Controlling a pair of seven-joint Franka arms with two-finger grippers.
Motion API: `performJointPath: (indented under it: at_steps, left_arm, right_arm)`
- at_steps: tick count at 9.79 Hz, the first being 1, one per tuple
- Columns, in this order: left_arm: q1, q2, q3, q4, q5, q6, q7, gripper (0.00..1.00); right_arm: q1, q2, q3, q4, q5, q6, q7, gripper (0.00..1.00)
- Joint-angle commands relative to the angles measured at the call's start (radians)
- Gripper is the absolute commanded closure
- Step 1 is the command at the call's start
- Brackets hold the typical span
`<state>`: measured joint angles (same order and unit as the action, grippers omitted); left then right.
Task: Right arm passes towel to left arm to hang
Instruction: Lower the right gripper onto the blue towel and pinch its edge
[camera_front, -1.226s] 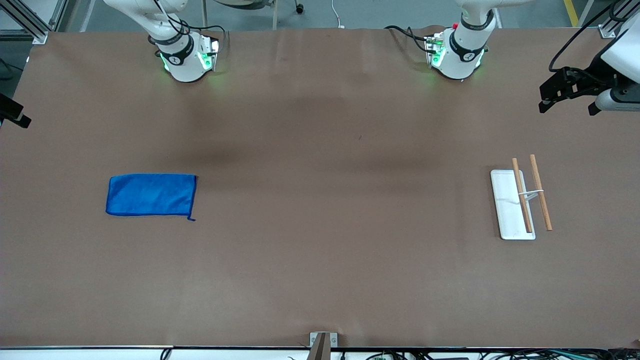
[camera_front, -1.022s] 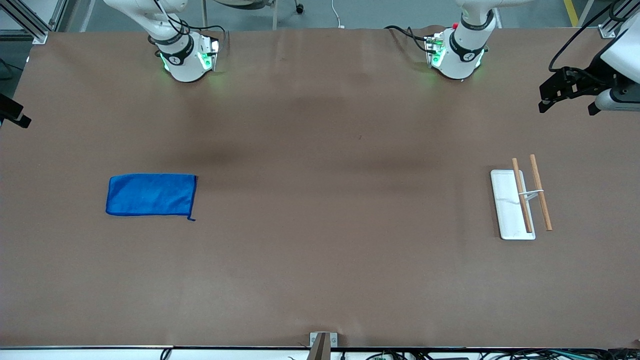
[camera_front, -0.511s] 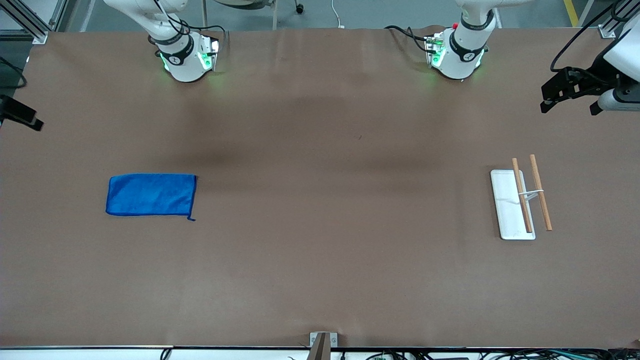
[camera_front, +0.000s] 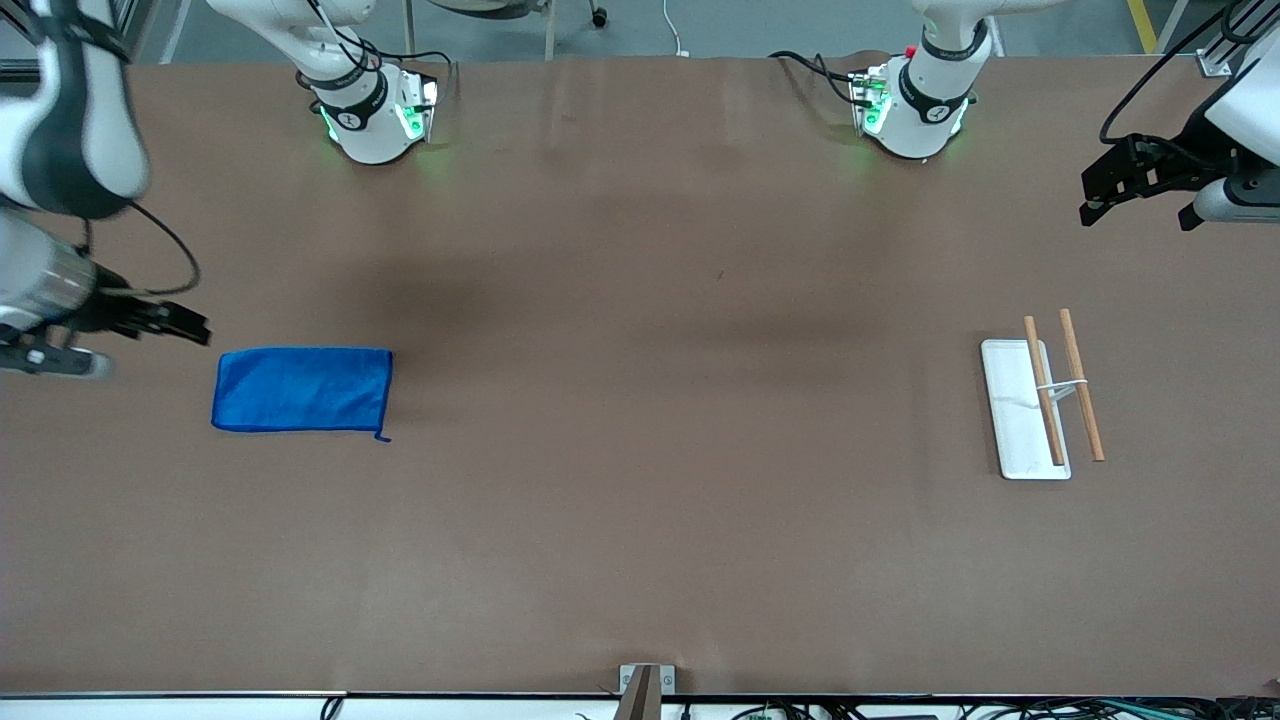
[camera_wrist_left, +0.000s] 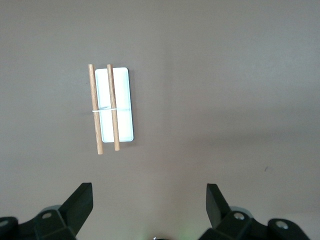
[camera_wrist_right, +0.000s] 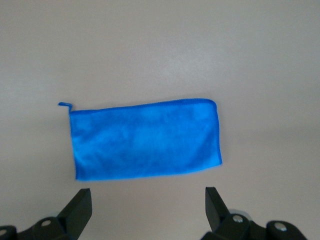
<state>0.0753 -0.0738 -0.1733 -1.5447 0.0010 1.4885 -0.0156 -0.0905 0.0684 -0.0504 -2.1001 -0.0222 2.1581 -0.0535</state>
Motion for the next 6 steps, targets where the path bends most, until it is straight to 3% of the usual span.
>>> performJointPath:
  at_steps: [1, 2, 6]
  left_arm:
    - [0.000, 0.017, -0.003, -0.005, -0.001, -0.017, 0.006, 0.00]
    - [0.001, 0.025, -0.003, -0.003, 0.001, -0.017, 0.017, 0.00]
    - [0.000, 0.026, -0.003, -0.003, 0.001, -0.016, 0.016, 0.00]
  right_arm:
    - [0.003, 0.048, -0.002, -0.158, -0.005, 0.226, -0.037, 0.00]
    - [0.006, 0.130, -0.002, -0.164, -0.005, 0.300, -0.058, 0.00]
    - [0.012, 0.257, -0.002, -0.247, -0.012, 0.555, -0.139, 0.00]
